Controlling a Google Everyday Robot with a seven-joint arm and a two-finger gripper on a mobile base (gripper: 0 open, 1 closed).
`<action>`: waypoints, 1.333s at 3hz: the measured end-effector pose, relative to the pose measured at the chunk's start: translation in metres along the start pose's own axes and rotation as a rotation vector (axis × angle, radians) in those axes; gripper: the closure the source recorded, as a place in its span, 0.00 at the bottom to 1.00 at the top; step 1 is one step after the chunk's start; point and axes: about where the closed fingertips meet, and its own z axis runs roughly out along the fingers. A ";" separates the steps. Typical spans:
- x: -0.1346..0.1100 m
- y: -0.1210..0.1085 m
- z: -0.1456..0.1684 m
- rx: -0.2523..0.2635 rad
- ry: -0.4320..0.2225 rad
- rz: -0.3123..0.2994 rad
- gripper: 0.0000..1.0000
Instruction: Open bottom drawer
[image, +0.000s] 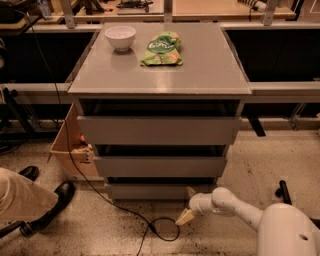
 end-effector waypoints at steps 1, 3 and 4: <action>-0.009 -0.023 0.003 0.037 -0.013 -0.029 0.00; -0.012 -0.049 0.024 0.045 -0.008 -0.059 0.00; -0.005 -0.055 0.037 0.027 0.017 -0.072 0.21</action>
Offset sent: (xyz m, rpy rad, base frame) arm 0.0664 -0.0019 0.0143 -0.0199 -0.1245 0.0009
